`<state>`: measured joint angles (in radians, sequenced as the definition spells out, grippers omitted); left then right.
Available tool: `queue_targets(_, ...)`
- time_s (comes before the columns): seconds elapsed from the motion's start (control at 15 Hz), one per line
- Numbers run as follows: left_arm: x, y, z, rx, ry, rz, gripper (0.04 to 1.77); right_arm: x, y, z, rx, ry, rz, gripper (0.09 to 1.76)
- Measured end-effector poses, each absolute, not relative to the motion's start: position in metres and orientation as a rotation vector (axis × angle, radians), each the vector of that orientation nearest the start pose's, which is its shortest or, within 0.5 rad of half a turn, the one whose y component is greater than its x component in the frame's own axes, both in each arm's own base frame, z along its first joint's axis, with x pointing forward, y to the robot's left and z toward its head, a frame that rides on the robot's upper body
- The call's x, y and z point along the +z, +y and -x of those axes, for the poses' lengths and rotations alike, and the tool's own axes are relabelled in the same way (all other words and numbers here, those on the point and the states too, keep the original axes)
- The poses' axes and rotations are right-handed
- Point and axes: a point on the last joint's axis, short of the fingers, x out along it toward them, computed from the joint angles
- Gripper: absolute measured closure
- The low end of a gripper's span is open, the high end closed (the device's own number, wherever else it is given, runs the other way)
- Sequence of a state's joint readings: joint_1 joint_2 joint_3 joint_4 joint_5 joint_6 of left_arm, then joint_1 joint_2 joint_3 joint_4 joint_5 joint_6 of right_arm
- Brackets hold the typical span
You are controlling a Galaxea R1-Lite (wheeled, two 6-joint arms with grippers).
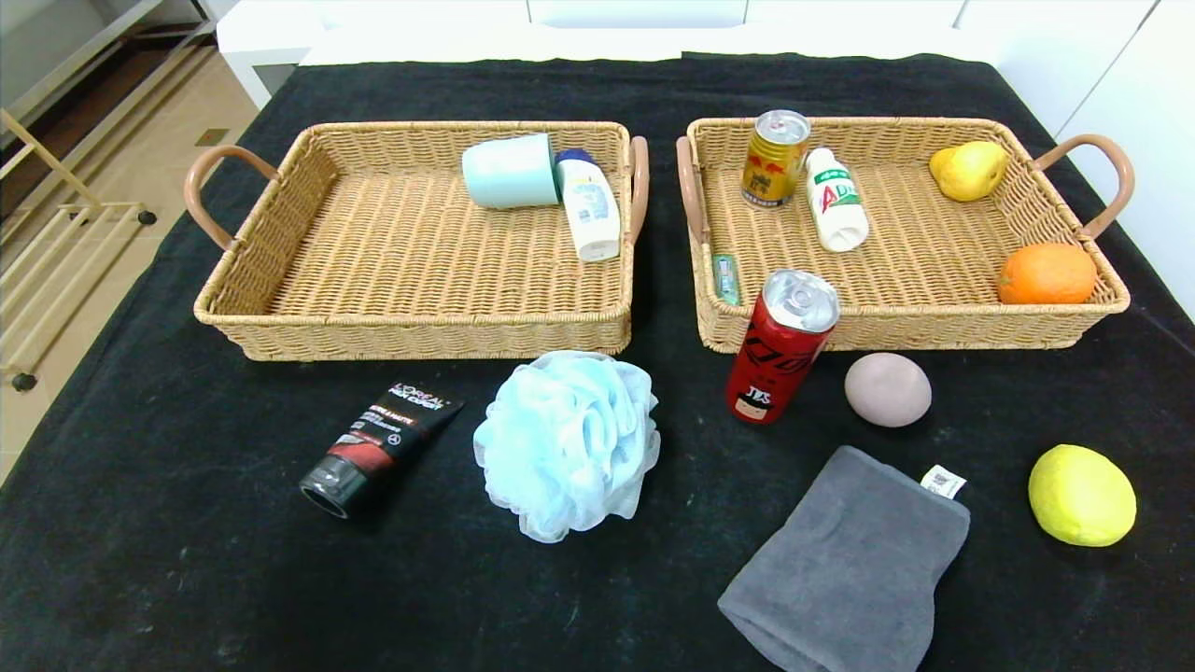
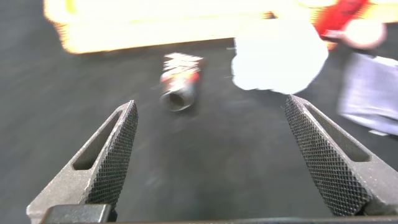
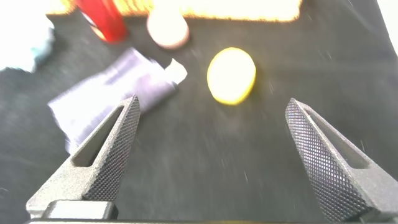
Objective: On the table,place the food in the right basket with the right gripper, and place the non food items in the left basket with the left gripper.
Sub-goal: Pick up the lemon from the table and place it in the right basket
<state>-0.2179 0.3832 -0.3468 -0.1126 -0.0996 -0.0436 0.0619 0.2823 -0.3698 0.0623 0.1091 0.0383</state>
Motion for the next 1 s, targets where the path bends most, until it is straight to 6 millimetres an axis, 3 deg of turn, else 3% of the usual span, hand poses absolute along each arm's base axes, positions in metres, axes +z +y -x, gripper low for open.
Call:
queue_targets(0.2, 0.215, -0.011, -0.022, -0.481, -0.017, 0.036, 0.09, 0.210, 0.003, -0.007, 0.235, -0.042, -0.027, 0.14)
queue_targets(0.47, 0.244, -0.036, -0.060, -0.617, 0.022, 0.022, 0.09, 0.234, 0.013, -0.048, 0.328, -0.047, -0.024, 0.14)
queue_targets(0.73, 0.252, -0.070, -0.108, -0.669, 0.026, 0.000, 0.09, 0.237, 0.030, -0.087, 0.393, 0.014, -0.024, 0.14)
queue_targets(1.0, 0.247, -0.101, -0.146, -0.703, 0.085, -0.056, 0.09, 0.240, 0.046, -0.111, 0.402, 0.031, -0.050, 0.14)
